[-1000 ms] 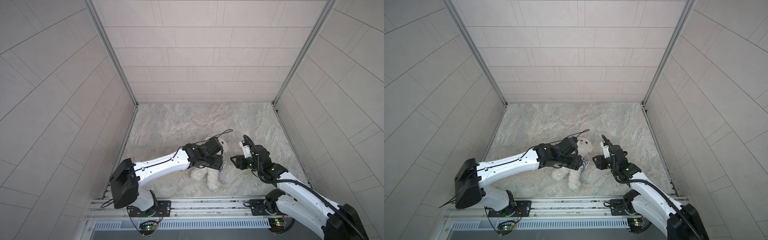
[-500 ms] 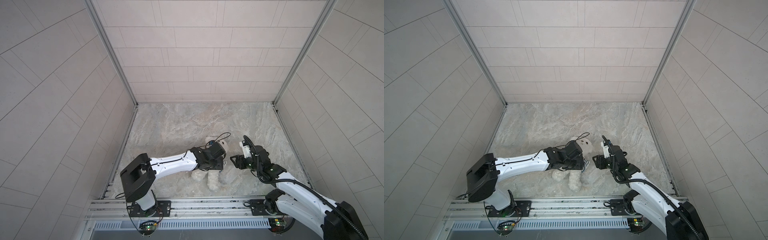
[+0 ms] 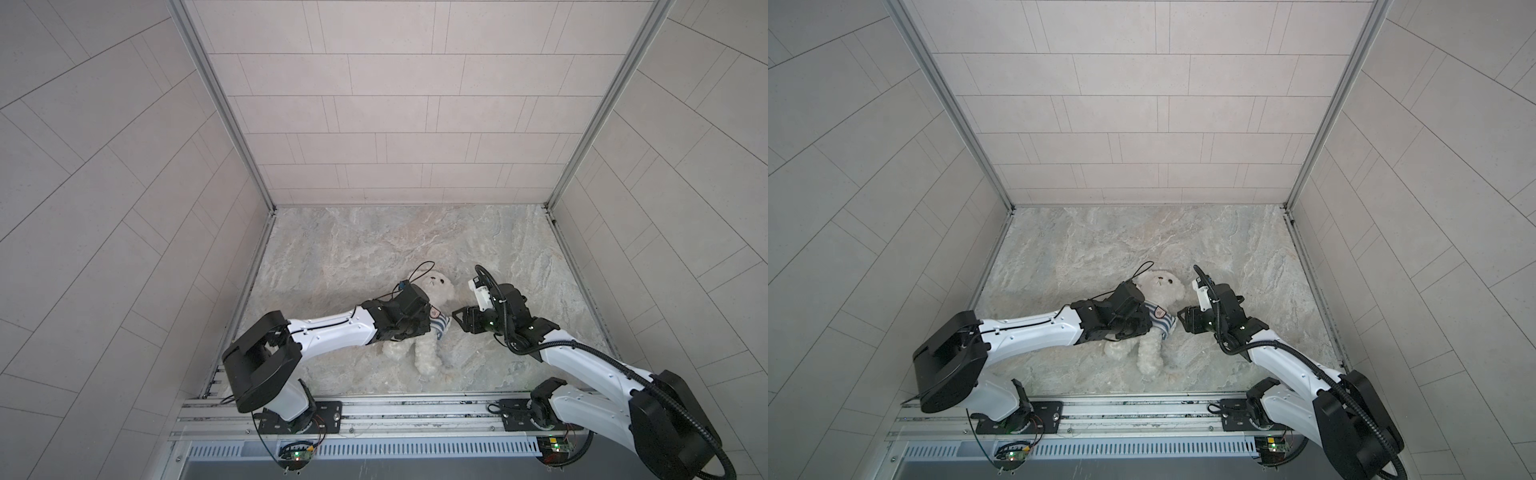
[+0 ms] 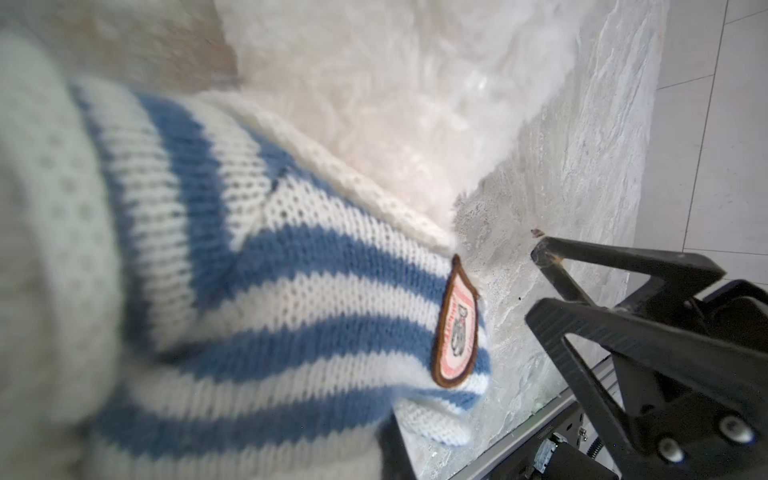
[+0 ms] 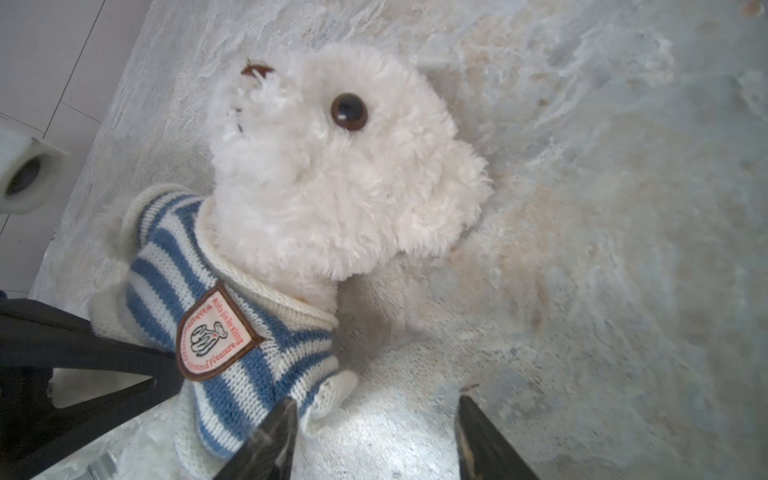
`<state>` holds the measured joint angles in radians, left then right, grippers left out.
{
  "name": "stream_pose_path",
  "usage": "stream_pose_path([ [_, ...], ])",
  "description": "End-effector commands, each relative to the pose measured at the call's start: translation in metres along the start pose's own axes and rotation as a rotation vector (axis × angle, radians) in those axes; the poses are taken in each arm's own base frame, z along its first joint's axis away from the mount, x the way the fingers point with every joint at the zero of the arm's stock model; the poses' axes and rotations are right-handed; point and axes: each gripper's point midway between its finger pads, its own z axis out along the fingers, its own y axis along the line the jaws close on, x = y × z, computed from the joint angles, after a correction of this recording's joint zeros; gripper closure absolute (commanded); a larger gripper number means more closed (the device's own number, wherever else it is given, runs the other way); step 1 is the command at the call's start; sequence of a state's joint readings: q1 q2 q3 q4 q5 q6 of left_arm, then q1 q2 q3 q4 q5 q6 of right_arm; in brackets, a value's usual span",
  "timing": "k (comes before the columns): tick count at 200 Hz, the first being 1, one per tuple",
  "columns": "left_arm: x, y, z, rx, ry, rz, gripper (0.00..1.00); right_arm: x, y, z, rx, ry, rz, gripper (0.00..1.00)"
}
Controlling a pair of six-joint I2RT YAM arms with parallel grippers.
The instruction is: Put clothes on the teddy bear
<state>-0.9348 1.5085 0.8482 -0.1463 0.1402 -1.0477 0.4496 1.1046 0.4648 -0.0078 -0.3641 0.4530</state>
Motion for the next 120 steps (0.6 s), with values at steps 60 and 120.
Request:
stream_pose_path([
  [60, -0.018, 0.036, -0.026, 0.069, 0.006, 0.102, 1.0, -0.055, 0.021, 0.035, -0.024, 0.031, -0.171, 0.31],
  [120, -0.025, 0.06, -0.018, 0.06, 0.027, 0.132, 1.0, -0.053, 0.024, 0.073, -0.077, 0.126, -0.17, 0.28],
])
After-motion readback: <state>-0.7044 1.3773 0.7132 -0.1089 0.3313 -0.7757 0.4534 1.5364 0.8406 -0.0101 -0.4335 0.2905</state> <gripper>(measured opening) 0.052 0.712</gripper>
